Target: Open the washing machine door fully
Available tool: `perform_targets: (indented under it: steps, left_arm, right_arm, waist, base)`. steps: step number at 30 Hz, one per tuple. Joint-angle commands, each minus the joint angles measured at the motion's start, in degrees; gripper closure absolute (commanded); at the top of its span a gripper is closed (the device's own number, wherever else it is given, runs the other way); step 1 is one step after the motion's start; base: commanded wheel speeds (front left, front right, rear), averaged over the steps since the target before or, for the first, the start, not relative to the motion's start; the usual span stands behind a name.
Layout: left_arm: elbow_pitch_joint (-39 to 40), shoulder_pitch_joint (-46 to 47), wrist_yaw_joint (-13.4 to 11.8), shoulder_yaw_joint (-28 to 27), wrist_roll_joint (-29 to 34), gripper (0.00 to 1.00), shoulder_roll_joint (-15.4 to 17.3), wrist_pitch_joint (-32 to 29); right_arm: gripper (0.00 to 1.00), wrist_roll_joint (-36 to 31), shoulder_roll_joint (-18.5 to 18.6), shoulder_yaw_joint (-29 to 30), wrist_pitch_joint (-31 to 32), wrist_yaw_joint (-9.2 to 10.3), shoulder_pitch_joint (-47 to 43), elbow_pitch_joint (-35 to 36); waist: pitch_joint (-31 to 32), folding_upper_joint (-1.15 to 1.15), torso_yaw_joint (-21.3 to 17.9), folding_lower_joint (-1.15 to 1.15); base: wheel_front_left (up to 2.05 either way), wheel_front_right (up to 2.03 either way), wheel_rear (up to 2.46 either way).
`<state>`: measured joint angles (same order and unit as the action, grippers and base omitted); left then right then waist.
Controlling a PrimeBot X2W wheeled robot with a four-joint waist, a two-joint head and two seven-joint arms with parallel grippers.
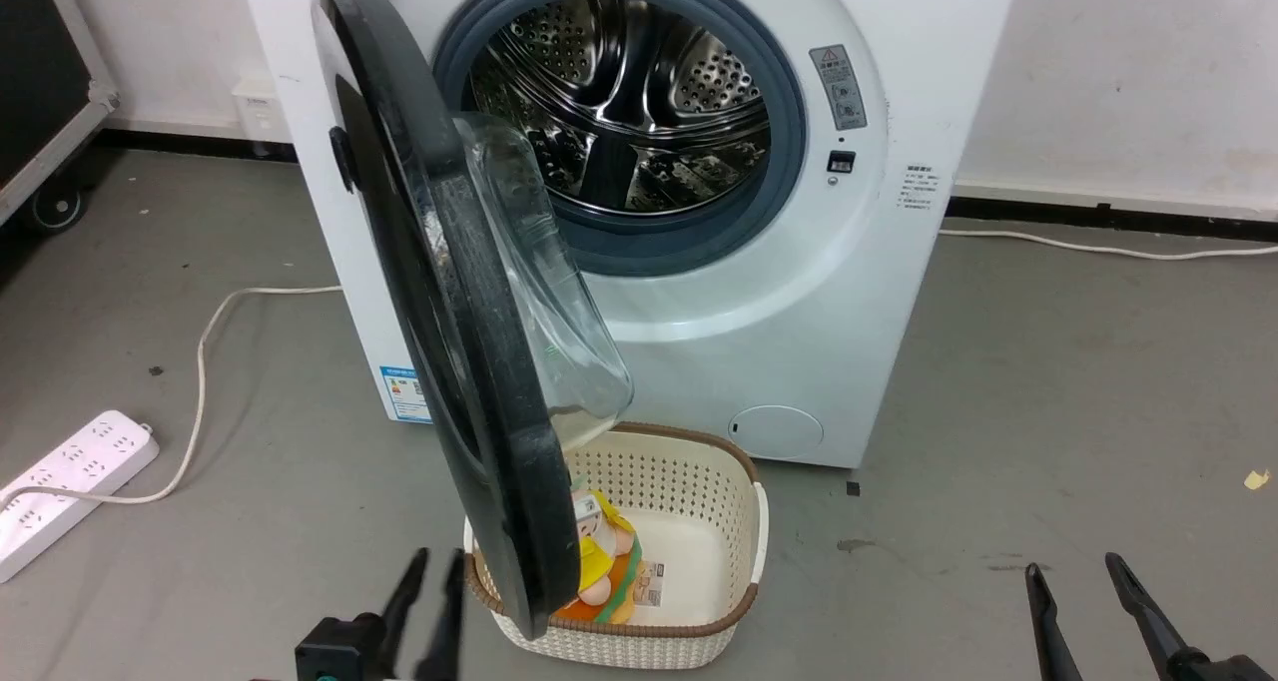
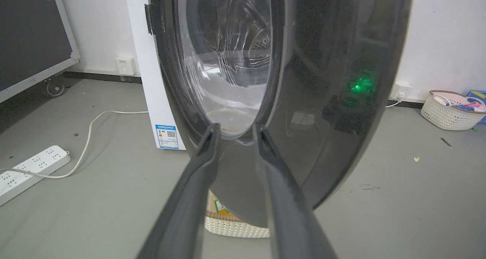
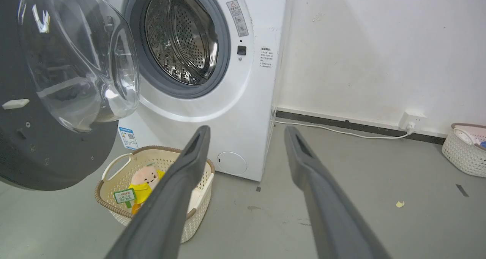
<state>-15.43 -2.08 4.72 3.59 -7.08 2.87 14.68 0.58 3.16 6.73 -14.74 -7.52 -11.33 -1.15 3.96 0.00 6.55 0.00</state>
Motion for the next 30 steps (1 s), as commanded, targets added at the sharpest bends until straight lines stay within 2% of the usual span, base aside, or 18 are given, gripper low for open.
perform_targets:
  steps: [1, 7, 13, 18, 23, 27, 30]
  left_arm:
    - [0.27, 0.70, 0.19, -0.03, 0.01, 1.00, 0.16, 0.32]
    - [5.63, 1.44, -0.78, -2.99, -1.01, 1.00, 0.10, 0.32]
    - [17.48, 4.20, -2.49, -7.63, -4.79, 1.00, 0.03, 0.32]
    - [26.98, 7.11, -4.97, -8.07, -7.05, 1.00, 0.02, 0.32]
    - [32.02, 8.26, -4.74, -3.65, -4.90, 1.00, 0.01, 0.32]
    - [30.26, 6.68, -4.08, 3.18, -1.62, 1.00, 0.01, -0.28]
    - [27.07, 5.34, -4.05, 8.32, -2.57, 1.00, 0.01, -2.03]
  right_arm:
    - [0.00, 0.37, -0.27, -0.11, -0.26, 0.03, 0.11, 0.09]
    - [0.00, 0.85, -0.27, -0.43, -0.26, 0.03, 0.58, -0.16]
    - [0.00, 0.99, -0.28, -0.73, -0.26, 0.03, 1.06, -0.39]
    - [0.00, 1.31, -0.28, -1.03, -0.26, 0.03, 1.59, -0.73]
    - [0.00, 1.93, -0.28, -1.23, -0.26, 0.03, 1.79, -1.12]
    - [0.00, 2.86, -0.28, -1.61, -0.26, 0.03, 1.85, -1.41]
    - [0.00, 3.40, -0.28, -1.63, -0.26, 0.03, 1.85, -1.50]
  waist:
    - [-0.13, 0.00, -0.22, 0.00]
    - [-0.19, 0.00, -0.76, 0.00]
    - [-0.08, 0.00, -1.18, 0.00]
    - [0.05, 0.00, -1.98, 0.00]
    - [0.09, 0.00, -2.65, 0.00]
    - [0.03, 0.00, -3.11, 0.00]
    - [-0.22, 0.00, -3.20, 0.00]
  base:
    - [0.00, 0.00, 0.00]
    - [0.00, 0.00, 0.00]
    - [0.00, 0.00, 0.00]
    - [0.00, 0.00, 0.00]
    - [0.00, 0.00, 0.00]
    - [0.00, 0.00, 0.00]
    - [0.00, 0.00, 0.00]
